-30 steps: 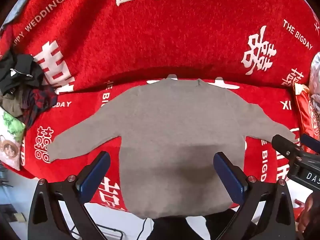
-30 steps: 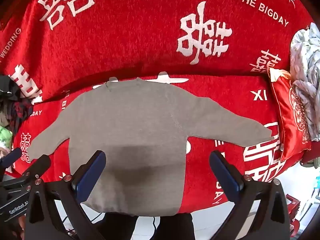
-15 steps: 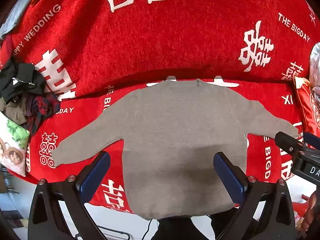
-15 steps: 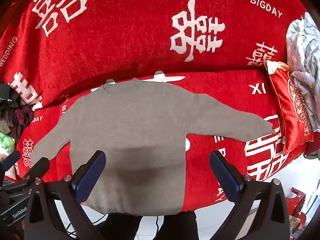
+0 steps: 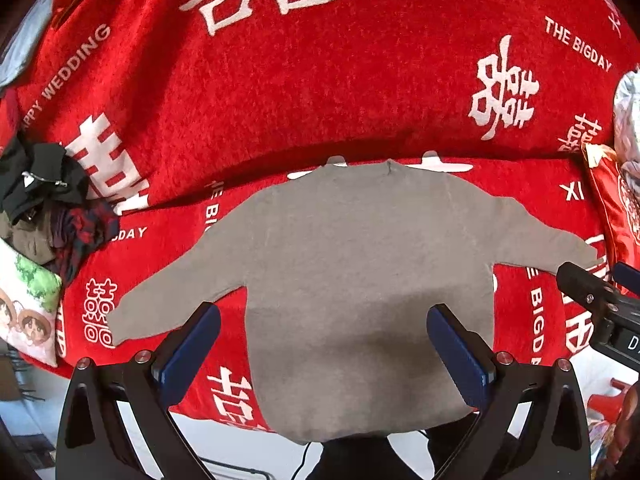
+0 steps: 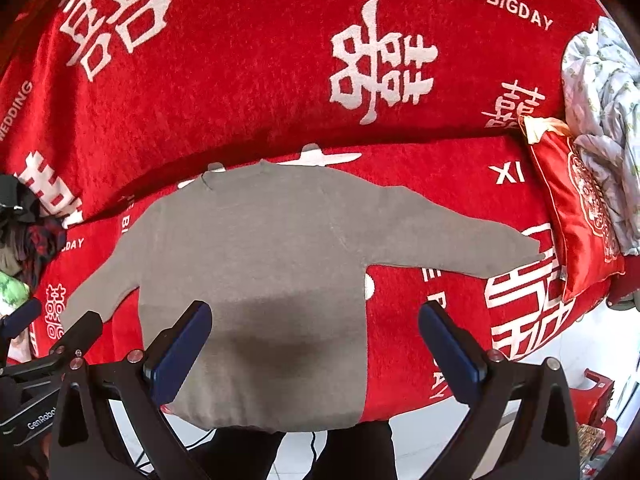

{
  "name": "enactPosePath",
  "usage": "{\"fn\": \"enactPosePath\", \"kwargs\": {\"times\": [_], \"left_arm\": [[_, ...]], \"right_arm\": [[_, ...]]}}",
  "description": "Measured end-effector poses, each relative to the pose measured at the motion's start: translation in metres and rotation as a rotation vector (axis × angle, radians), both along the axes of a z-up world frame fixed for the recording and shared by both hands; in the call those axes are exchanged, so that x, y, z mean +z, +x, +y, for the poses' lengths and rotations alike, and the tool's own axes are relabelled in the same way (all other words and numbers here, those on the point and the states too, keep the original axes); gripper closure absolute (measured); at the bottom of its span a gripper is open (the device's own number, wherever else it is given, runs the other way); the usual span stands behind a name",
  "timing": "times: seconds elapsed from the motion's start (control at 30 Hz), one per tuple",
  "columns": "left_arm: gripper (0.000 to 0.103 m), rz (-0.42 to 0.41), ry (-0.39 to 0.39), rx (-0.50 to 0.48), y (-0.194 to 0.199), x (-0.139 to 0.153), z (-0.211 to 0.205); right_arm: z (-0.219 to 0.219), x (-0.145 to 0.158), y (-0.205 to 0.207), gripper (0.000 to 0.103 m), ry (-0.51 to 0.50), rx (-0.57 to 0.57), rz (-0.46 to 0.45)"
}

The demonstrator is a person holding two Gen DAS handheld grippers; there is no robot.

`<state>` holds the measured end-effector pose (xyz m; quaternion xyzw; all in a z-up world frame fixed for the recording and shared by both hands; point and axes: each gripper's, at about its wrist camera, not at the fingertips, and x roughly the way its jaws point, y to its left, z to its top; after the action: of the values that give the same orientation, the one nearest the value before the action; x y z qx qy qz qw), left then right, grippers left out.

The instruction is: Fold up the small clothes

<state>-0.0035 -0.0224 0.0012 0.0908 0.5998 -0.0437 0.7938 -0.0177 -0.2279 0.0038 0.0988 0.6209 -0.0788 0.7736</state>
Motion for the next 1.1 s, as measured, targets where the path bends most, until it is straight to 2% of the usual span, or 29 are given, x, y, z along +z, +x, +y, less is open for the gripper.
{"fn": "enactPosePath", "kwargs": {"times": [1.1], "left_arm": [[0.000,0.003,0.007,0.018,-0.0054,-0.0001,0.0034]], "right_arm": [[-0.0022,-0.0008,-0.0085,0.000,0.008,-0.014,0.007]]}}
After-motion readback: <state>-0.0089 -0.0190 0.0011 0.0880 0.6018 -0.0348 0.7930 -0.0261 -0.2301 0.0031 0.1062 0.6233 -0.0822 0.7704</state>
